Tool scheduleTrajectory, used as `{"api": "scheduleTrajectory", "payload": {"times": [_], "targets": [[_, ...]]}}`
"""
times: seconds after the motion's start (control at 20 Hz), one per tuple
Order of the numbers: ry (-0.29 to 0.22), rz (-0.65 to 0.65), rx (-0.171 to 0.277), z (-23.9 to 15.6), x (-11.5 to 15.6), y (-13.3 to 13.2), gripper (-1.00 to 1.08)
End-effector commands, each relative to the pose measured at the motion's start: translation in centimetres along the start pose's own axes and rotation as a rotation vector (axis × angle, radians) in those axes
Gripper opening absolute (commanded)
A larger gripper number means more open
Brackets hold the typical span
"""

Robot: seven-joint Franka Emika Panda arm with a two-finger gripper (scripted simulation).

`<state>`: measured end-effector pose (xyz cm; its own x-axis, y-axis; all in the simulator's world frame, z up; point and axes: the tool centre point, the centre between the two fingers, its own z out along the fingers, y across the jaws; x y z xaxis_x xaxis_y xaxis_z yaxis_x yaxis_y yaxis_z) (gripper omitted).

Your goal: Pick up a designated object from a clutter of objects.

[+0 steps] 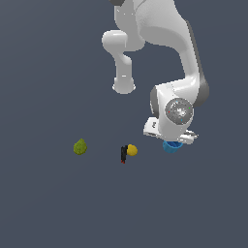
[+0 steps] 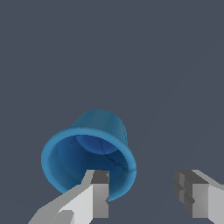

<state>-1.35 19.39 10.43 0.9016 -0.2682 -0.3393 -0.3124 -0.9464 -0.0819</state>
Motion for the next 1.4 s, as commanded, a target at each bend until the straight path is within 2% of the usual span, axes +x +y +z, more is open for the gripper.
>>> {"api": "scheduleTrajectory", "payload": {"times": [0.0,0.75,0.8,1.35], "targets": [[-0.007,0.011,0.002,0.5,-0.1,-0.2,0.28],[-0.007,0.012,0.002,3.5,-0.2,-0.2,0.28],[-0.007,0.012,0.002,3.5,-0.2,-0.2,-1.00],[-0.006,0.010,0.002,3.4,-0.2,-0.2,-1.00]]}}
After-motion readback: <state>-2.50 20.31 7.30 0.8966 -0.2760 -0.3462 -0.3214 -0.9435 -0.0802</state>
